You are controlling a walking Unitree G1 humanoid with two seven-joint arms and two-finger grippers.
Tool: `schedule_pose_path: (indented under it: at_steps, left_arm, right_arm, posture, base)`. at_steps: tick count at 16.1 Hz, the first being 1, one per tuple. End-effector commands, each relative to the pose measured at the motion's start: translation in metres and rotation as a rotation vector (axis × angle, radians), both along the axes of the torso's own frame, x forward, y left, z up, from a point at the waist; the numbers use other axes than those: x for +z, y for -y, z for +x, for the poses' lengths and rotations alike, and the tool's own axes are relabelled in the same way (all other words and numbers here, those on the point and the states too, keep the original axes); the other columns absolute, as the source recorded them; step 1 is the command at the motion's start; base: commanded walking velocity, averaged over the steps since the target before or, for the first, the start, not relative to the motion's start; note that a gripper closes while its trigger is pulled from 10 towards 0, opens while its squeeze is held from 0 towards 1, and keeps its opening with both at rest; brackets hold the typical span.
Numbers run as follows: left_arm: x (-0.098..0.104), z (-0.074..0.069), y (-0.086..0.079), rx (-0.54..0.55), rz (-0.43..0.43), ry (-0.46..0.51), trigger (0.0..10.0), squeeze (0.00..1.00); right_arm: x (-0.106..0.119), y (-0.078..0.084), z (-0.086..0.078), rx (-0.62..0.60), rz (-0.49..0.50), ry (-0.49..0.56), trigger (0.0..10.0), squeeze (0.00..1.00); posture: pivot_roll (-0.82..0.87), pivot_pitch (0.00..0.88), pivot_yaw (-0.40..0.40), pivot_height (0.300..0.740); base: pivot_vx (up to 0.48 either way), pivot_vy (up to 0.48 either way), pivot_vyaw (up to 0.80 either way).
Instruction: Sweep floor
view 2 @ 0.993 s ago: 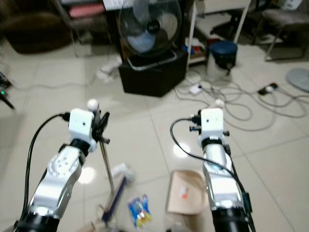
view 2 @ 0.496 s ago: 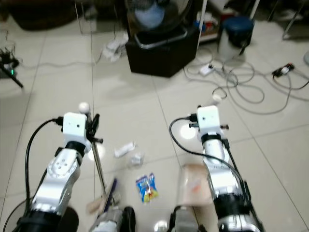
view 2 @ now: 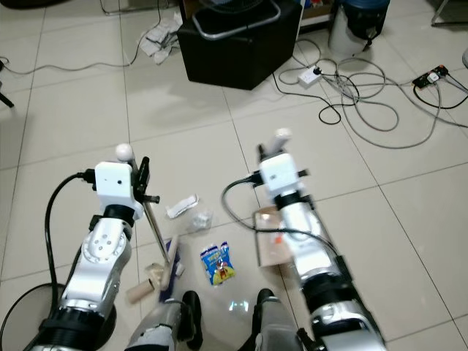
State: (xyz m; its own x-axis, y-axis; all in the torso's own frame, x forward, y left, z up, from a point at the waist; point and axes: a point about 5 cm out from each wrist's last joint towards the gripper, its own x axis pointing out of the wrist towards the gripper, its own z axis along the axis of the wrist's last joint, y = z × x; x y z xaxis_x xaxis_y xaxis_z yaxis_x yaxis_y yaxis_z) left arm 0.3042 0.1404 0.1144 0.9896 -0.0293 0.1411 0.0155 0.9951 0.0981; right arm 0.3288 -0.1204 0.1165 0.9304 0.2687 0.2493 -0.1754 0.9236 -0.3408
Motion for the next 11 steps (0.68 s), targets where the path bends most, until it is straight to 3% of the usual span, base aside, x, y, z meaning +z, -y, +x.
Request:
schedule_pose_path:
  at_steps: [1, 4, 11]
  left_arm:
    - [-0.018, -0.006, -0.002, 0.025, 0.004, -0.069, 10.0, 0.0]
    - [-0.023, -0.002, 0.008, 0.024, -0.022, -0.092, 10.0, 0.0]
    - [-0.01, 0.017, 0.034, 0.07, -0.241, -0.072, 10.0, 0.0]
  right_arm:
    - [-0.021, -0.011, -0.008, 0.03, 0.009, -0.083, 10.0, 0.0]
    - [-0.031, -0.027, -0.016, 0.074, 0.004, -0.105, 10.0, 0.0]
    - [-0.029, -0.046, -0.021, 0.092, 0.191, -0.12, 10.0, 0.0]
  posture:
    - [0.06, 0.375, 0.092, 0.74]
    - [0.05, 0.378, 0.089, 0.74]
    - [0.02, 0.372, 0.081, 0.74]
  base:
    - [0.0, 0.0, 0.0]
    - [0.0, 0.0, 0.0]
    - [0.0, 0.0, 0.0]
